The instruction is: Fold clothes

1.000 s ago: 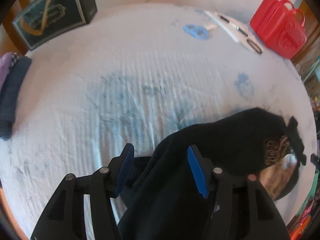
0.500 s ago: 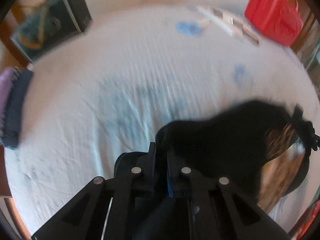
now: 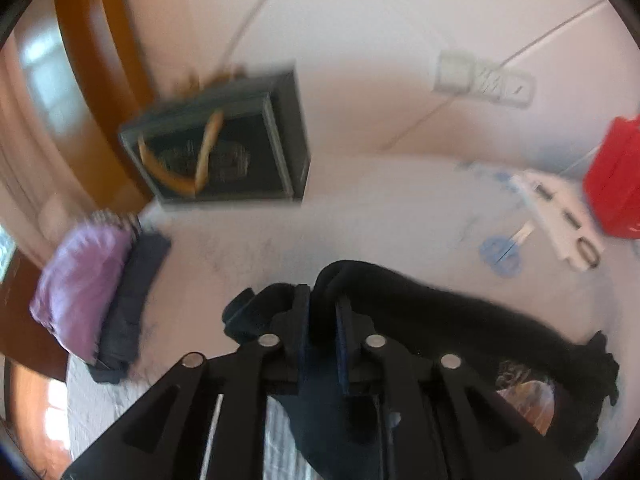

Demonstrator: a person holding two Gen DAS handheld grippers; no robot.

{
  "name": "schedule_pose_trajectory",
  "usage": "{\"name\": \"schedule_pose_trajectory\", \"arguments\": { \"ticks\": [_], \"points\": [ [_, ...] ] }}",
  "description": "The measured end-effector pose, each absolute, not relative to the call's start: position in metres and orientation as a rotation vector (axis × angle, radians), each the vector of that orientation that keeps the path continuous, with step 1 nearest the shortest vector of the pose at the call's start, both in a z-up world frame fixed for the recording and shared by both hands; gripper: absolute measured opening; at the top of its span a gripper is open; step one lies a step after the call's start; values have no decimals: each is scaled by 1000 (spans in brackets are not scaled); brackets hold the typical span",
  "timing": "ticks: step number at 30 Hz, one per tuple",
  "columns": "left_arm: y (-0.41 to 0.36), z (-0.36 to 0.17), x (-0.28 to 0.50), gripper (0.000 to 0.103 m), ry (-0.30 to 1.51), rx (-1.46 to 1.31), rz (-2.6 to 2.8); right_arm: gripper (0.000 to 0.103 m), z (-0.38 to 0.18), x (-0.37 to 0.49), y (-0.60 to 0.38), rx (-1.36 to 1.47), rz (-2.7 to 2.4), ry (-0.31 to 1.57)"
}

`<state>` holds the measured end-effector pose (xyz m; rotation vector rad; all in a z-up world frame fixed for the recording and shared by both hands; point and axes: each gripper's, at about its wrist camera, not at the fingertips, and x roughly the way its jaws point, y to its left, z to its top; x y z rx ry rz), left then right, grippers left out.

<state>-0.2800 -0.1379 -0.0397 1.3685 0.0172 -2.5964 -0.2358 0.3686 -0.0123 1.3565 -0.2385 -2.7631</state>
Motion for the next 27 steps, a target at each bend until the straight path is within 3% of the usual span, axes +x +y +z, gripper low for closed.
{"name": "schedule_pose_trajectory", "arguments": {
  "ticks": [2, 4, 5, 10, 14, 15, 16, 17, 18, 22, 24, 26, 27],
  "points": [
    [-153, -55, -280, 36, 72, 1424, -2559, 65, -45, -236, 366, 1492, -2711, -259],
    [-164, -65, -272, 53, 107, 1444, -2537, 80, -75, -236, 365, 1607, -2658, -281],
    [-168, -65, -264, 58, 113, 1441, -2540, 80, -91, -237, 365, 1660, -2623, -307],
    [-166, -73, -226, 59, 49, 1509, -2554, 81, -137, -234, 357, 1774, -2513, -451],
    [-169, -92, -200, 59, 72, 1579, -2526, 85, -170, -245, 335, 1888, -2481, -374],
    [-170, -97, -194, 59, 85, 1596, -2520, 79, -171, -245, 327, 1890, -2455, -314],
    [-170, -101, -187, 59, 98, 1613, -2513, 51, -173, -245, 314, 1868, -2418, -166],
    [-171, -106, -181, 59, 111, 1630, -2506, 11, -171, -244, 298, 1857, -2444, 66],
    [-172, -110, -175, 59, 120, 1645, -2499, 9, -167, -246, 292, 1827, -2440, 145],
    [-177, -114, -159, 59, 108, 1654, -2503, 9, -125, -268, 295, 1636, -2666, 393],
    [-180, -113, -154, 59, 114, 1646, -2508, 17, -99, -284, 309, 1569, -2781, 311],
    [-183, -111, -150, 59, 117, 1638, -2510, 36, -80, -285, 313, 1554, -2845, 283],
    [-185, -110, -150, 59, 115, 1633, -2514, 38, -72, -281, 314, 1545, -2856, 254]
  ]
}}
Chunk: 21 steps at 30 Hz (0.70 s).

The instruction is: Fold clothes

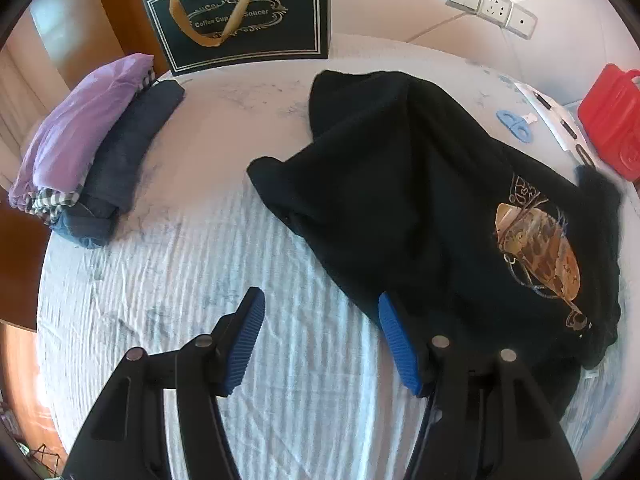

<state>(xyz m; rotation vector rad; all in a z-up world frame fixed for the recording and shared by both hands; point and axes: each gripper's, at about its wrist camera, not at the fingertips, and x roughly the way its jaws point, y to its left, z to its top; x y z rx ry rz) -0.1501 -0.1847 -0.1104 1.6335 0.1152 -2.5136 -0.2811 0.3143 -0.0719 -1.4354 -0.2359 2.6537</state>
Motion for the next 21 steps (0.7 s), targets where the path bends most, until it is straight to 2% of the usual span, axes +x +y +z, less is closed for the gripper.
{"name": "schedule_pose_trajectory", "arguments": {
  "ticks": [3, 9, 12, 14, 15, 19, 21],
  "points": [
    [-191, -111, -153, 68, 95, 1622, -2530, 39, -67, -247, 311, -1550, 2743, -42],
    [-214, -124, -190, 69, 42, 1580, -2535, 43, -116, -156, 299, -1831, 2657, 200],
    [-220, -140, -214, 69, 46, 1591, -2526, 56, -137, -122, 302, -1874, 2581, 356],
    [-220, -154, -230, 69, 46, 1611, -2516, 70, -143, -112, 302, -1854, 2550, 432],
    [-218, -157, -232, 69, 30, 1604, -2522, 73, -145, -109, 301, -1841, 2539, 468],
    [-214, -163, -238, 70, 0, 1615, -2529, 91, -154, -109, 286, -1792, 2534, 528],
    [-216, -162, -236, 53, 36, 1662, -2537, 92, -163, -116, 273, -1818, 2518, 469]
  ]
}}
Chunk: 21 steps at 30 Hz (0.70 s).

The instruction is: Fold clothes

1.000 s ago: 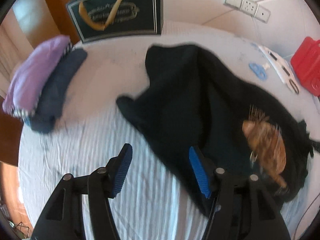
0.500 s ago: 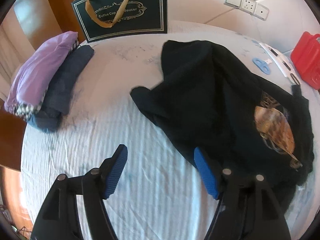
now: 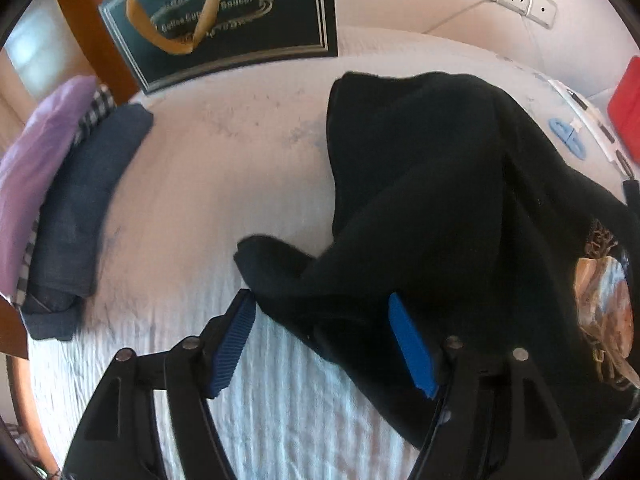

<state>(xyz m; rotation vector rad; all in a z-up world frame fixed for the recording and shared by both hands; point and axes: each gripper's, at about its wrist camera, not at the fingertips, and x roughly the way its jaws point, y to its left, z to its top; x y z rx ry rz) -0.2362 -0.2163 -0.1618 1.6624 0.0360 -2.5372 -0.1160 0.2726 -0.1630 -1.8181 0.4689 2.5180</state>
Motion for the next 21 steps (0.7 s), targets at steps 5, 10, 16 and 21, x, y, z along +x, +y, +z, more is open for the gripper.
{"name": "schedule_pose_trajectory", "arguments": {
  "ticks": [5, 10, 16, 21],
  "points": [
    [-211, -145, -209, 14, -51, 1683, -2532, 11, -166, -133, 243, -1866, 2524, 63],
    [-204, -109, -163, 14, 67, 1655, -2638, 11, -118, -168, 273, -1703, 2583, -245],
    [-155, -105, -151, 14, 75, 1656, -2698, 22, -75, -245, 307, -1494, 2583, -506],
    [-159, -108, -164, 28, 163, 1755, -2673, 40, -83, -241, 322, -1593, 2618, -171]
  ]
}}
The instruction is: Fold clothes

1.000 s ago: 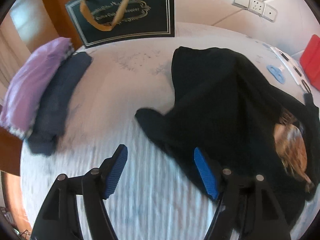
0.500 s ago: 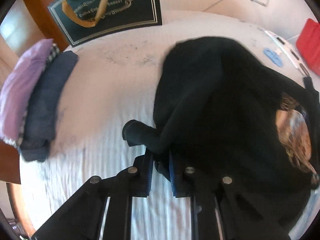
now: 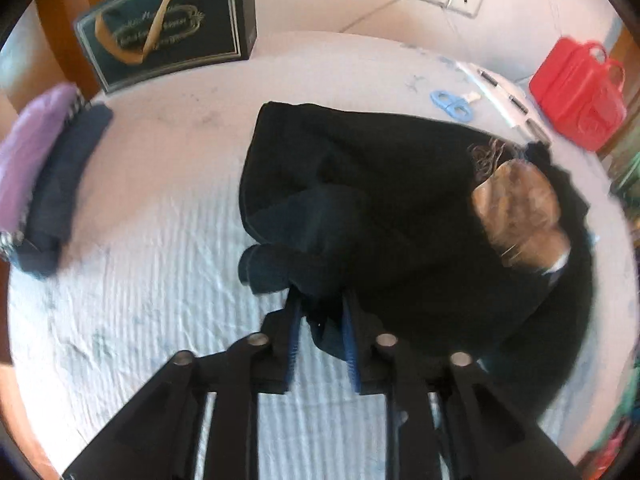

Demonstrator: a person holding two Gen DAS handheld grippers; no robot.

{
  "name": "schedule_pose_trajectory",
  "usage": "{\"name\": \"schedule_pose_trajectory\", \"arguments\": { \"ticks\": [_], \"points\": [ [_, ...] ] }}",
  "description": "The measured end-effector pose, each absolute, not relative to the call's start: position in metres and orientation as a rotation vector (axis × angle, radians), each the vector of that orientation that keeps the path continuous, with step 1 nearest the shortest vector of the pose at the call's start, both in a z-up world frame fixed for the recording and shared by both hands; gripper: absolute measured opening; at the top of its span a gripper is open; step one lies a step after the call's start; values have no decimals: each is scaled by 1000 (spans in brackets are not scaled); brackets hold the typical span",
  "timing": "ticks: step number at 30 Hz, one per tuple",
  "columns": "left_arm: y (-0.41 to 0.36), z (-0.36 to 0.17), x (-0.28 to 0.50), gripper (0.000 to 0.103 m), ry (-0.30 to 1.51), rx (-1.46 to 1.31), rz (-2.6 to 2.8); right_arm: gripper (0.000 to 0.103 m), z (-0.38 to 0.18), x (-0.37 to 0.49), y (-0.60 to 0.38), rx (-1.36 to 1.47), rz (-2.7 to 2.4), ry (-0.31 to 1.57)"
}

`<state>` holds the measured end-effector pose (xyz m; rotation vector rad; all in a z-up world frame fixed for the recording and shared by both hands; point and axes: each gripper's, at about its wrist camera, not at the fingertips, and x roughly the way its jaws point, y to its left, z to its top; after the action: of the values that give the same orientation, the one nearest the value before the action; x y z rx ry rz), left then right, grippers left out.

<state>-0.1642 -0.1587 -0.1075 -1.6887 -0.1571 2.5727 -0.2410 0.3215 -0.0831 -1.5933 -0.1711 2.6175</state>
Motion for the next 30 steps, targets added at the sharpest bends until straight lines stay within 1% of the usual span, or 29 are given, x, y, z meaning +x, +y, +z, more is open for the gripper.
{"name": "schedule_pose_trajectory", "arguments": {
  "ticks": [1, 2, 3, 4, 7, 10, 12, 16, 18, 21, 22, 23, 24, 25, 26, 27, 28, 29, 30],
  "points": [
    [-165, -101, -162, 42, -168, -1664, 2580, 42, -84, -229, 321, -1608, 2642, -89],
    [-172, -92, -156, 61, -162, -1640, 2602, 44, -87, -208, 317, -1644, 2672, -22],
    [-180, -84, -151, 68, -156, -1614, 2624, 45, -91, -194, 314, -1670, 2685, 16],
    [-188, -76, -146, 71, -150, -1590, 2646, 47, -96, -173, 307, -1701, 2695, 57],
    [-222, -71, -146, 71, -115, -1597, 2697, 49, -107, -117, 284, -1749, 2710, 137],
    [-241, -92, -149, 71, -104, -1666, 2692, 50, -118, -77, 259, -1770, 2710, 213],
    [-244, -108, -148, 71, -106, -1686, 2668, 50, -125, -57, 241, -1778, 2709, 248],
    [-227, -137, -145, 71, -74, -1668, 2606, 51, -137, -28, 202, -1781, 2727, 296],
    [-214, -149, -143, 71, -48, -1665, 2573, 55, -142, -18, 185, -1783, 2733, 292],
    [-197, -160, -136, 71, -12, -1651, 2543, 67, -151, -3, 164, -1776, 2723, 262],
    [-190, -161, -133, 68, 40, -1633, 2545, 74, -155, -3, 159, -1772, 2720, 248],
    [-184, -160, -131, 50, 83, -1615, 2542, 79, -159, -3, 153, -1767, 2717, 234],
    [-179, -158, -128, 40, 91, -1605, 2523, 82, -163, -3, 148, -1762, 2713, 217],
    [-175, -155, -127, 24, 105, -1614, 2516, 83, -168, -4, 142, -1757, 2710, 186],
    [-171, -150, -125, 16, 135, -1618, 2529, 83, -172, -6, 137, -1754, 2723, 173],
    [-170, -146, -123, 15, 131, -1608, 2543, 83, -175, -7, 132, -1755, 2739, 157],
    [-171, -141, -120, 14, 112, -1600, 2563, 68, -178, -9, 125, -1772, 2764, 123],
    [-174, -133, -118, 14, 85, -1587, 2582, 29, -180, -10, 119, -1790, 2786, 88],
    [-176, -126, -115, 14, 59, -1573, 2600, 18, -179, -11, 115, -1802, 2790, 50]
  ]
}}
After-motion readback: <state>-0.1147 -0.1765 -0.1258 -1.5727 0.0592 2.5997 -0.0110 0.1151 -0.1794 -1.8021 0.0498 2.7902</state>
